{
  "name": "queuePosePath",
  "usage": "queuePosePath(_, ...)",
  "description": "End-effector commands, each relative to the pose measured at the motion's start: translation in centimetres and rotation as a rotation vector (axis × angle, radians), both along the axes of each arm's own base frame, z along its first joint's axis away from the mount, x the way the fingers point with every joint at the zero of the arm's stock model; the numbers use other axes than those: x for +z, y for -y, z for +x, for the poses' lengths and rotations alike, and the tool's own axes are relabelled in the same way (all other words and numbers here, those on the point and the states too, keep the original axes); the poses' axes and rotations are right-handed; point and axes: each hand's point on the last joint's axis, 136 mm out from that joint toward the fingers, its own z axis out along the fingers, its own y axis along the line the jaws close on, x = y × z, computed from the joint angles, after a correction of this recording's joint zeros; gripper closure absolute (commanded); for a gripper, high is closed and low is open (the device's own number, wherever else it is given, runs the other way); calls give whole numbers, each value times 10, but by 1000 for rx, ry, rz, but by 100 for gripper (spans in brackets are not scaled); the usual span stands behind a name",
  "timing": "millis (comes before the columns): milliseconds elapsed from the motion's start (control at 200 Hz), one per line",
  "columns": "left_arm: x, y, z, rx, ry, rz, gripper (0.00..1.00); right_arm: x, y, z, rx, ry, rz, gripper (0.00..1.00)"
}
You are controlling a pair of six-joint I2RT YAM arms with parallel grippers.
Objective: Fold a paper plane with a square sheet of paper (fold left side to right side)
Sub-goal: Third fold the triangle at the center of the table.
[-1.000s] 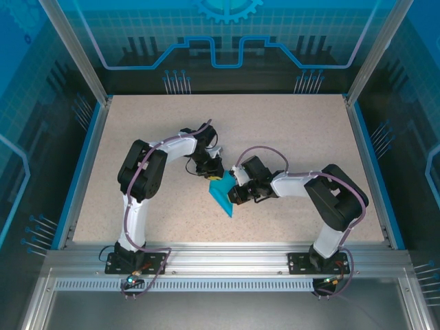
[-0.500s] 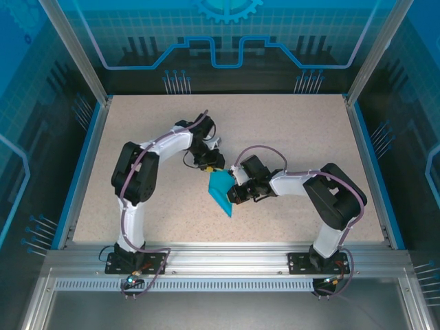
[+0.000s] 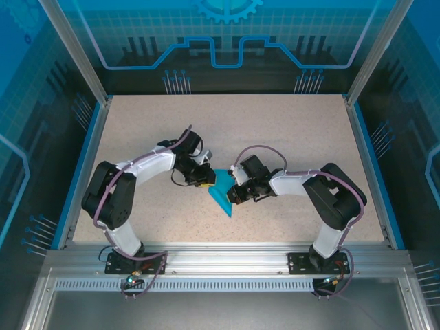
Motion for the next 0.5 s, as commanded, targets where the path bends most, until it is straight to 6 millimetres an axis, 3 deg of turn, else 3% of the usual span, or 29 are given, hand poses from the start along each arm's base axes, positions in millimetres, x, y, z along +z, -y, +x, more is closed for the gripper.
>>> queuePosePath(0,-5,19,-10,-22,-42,-64,81,-26,15,-20,15,-83,-105,94)
queuePosePath(210,-31,23,-19,-28,-93,-44,82,-27,16,-21,17,-86,-113,94)
queuePosePath(495,-43,26,-16,-20,-106,-38,82,-28,15,-22,20,-90,-116,94)
